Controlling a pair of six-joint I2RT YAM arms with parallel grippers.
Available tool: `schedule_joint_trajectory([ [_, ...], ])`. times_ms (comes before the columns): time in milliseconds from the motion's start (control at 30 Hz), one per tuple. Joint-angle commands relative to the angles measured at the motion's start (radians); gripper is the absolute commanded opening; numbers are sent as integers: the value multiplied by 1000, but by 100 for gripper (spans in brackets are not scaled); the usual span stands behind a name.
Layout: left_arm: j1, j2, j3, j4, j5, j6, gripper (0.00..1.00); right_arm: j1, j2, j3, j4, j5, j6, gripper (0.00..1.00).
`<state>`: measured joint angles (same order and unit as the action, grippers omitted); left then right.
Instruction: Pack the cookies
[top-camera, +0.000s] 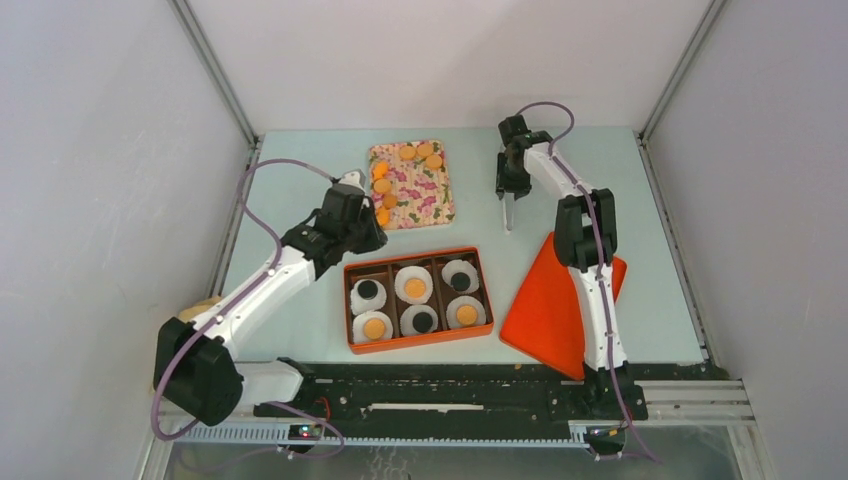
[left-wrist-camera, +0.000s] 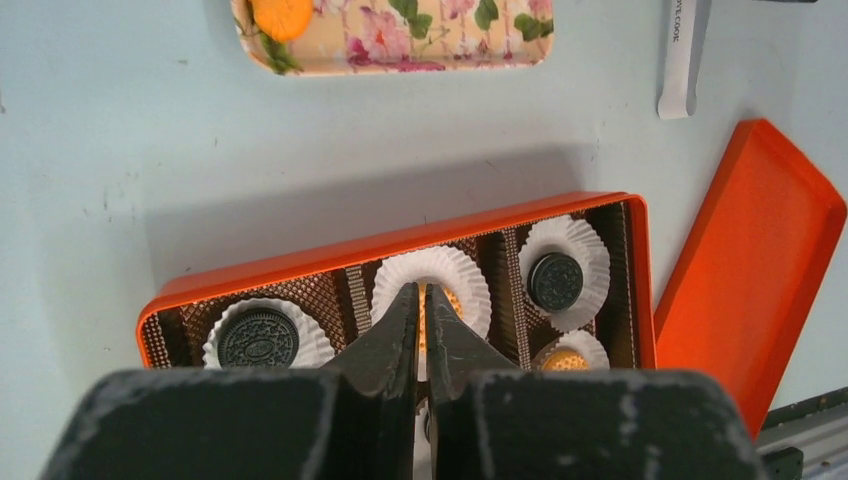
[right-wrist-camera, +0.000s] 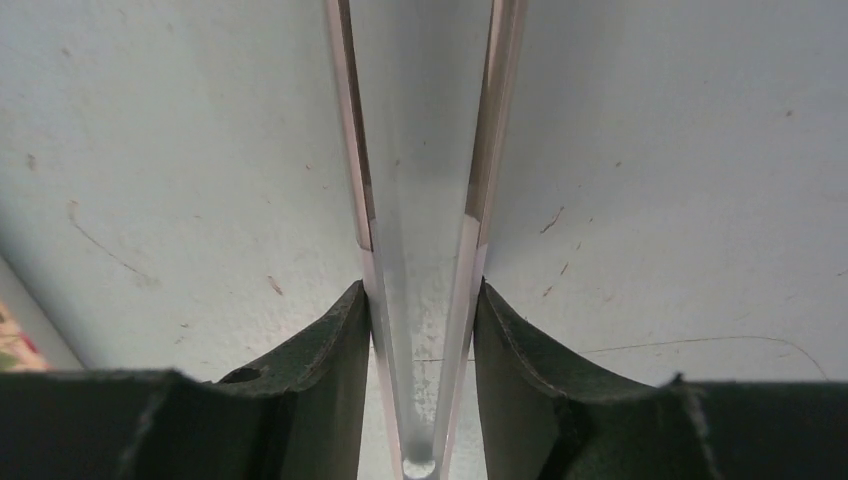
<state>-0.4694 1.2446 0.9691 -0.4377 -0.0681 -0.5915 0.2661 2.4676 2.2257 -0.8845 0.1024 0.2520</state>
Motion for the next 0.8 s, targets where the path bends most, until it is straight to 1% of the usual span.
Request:
schedule_joint_trajectory([
  [0, -25, 21, 10, -27, -21, 25, 9, 1, 7, 66, -43, -20, -26, 47],
  [67, -30, 20, 11, -36, -13, 28, 8, 1, 50, 114, -78, -14, -31, 48],
  [133, -34, 13, 6, -42, 7, 29, 7, 1, 56, 124, -86, -13, -31, 53],
  [233, -51, -1, -9, -51, 16, 31, 5, 4, -15, 36, -14, -5, -26, 64],
  [267, -63, -2, -17, -51, 10, 28, 4, 5, -58, -10, 26, 8, -20, 78],
  [300, -70, 1, -23, -50, 6, 24, 4, 7, -104, -54, 70, 14, -20, 87],
  [333, -76, 9, -30, -49, 5, 17, 3, 8, -148, -96, 114, 21, -20, 90],
  [400, -82, 46, -40, -41, 3, -1, 2, 9, -229, -139, 158, 27, -13, 91],
  [467, -83, 95, -43, -26, -1, -21, 1, 14, -311, -167, 174, 31, -10, 90],
  [567, -83, 192, -12, -19, 8, -31, 0, 38, -463, -239, 192, 64, -20, 83],
  [667, -86, 285, 35, -18, 25, -36, 0, 76, -603, -355, 202, 115, -32, 69],
  [767, -91, 359, 74, -13, 32, -31, 0, 114, -743, -511, 214, 128, -13, 46],
])
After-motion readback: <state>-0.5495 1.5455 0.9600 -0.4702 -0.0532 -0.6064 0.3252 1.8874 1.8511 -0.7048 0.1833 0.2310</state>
